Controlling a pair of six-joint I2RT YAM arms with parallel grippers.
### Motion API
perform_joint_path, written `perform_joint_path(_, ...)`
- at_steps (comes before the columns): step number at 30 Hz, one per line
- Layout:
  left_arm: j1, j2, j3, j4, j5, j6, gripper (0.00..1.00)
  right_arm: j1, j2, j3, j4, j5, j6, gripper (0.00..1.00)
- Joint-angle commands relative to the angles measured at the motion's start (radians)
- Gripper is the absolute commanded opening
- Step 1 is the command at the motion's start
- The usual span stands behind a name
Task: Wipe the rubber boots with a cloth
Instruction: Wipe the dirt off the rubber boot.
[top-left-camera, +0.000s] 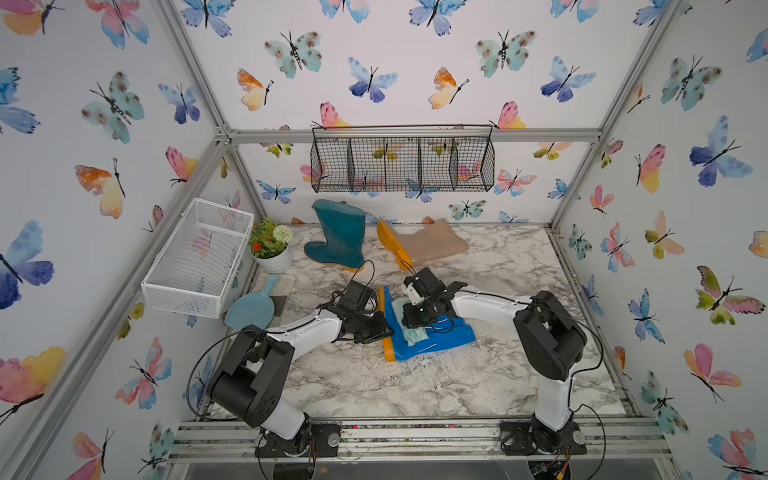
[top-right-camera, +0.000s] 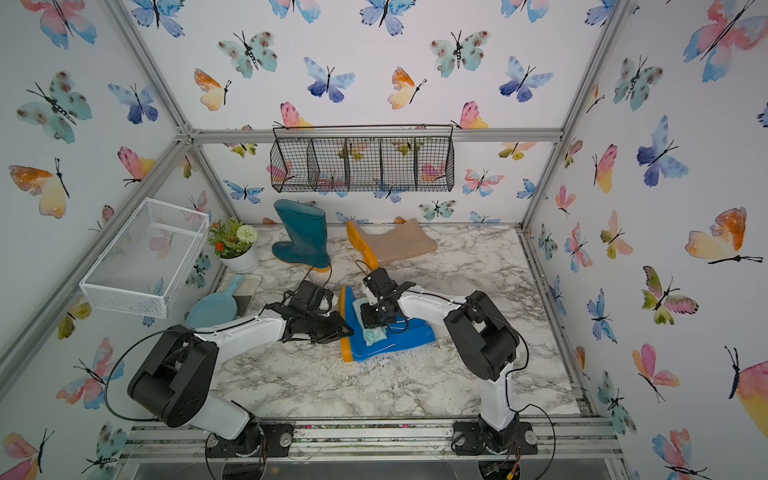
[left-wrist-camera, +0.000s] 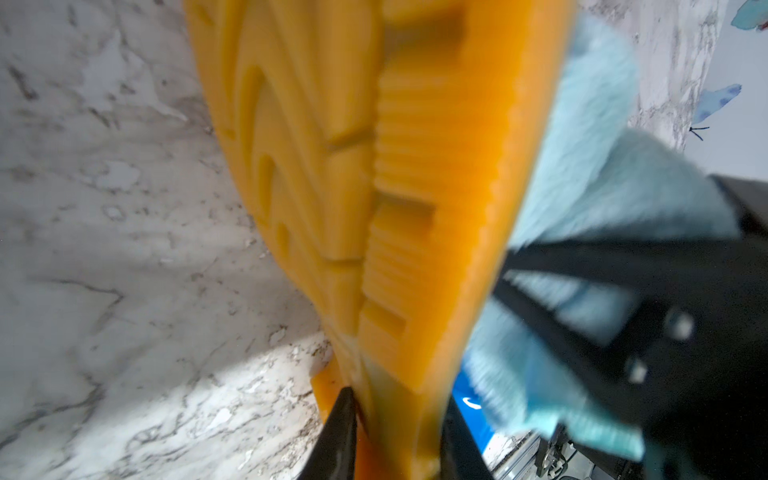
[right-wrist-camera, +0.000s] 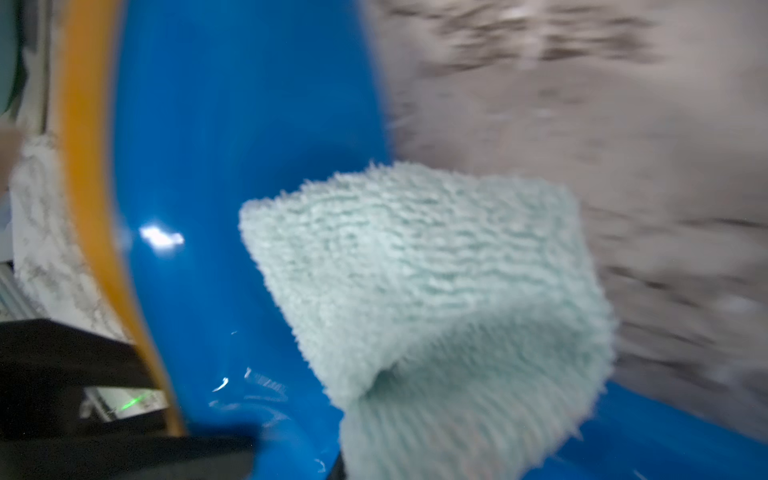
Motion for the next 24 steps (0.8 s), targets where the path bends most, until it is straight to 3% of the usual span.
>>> perform_joint_path(1,-0.01,0.031,-0.003,0.02,0.018,0.01,0.0,0.018,0.045,-0.006,-0.028,-0.045,0.035,0.03)
perform_joint_path(4,-0.011,0.025,-0.002,0.011,0.018,0.022,0.0,-0.085,-0.026,-0.119,-0.075,0.03,-0.004,0.03)
perform_joint_path(7,-0.009,0.023,-0.005,0.007,0.018,0.029,0.0,-0.271,-0.114,-0.269,-0.063,-0.003,-0.019,0.03)
perform_joint_path(9,-0.01,0.014,-0.016,0.014,0.018,0.024,0.0,-0.329,-0.149,-0.289,-0.087,0.009,-0.049,0.03)
perform_joint_path(13,-0.007,0.0,-0.032,0.029,0.018,0.012,0.0,-0.278,-0.156,-0.226,-0.1,-0.004,-0.04,0.02)
perform_joint_path(19,-0.007,0.0,-0.034,0.033,0.017,0.005,0.0,-0.012,-0.04,-0.019,-0.08,-0.024,0.007,0.02)
perform_joint_path(21,-0.008,0.0,-0.029,0.029,0.017,0.005,0.0,-0.006,-0.021,-0.018,-0.074,-0.036,0.011,0.02)
perform_joint_path(24,-0.006,-0.012,-0.028,0.018,0.009,0.007,0.0,-0.076,-0.048,-0.076,-0.117,0.041,-0.027,0.03)
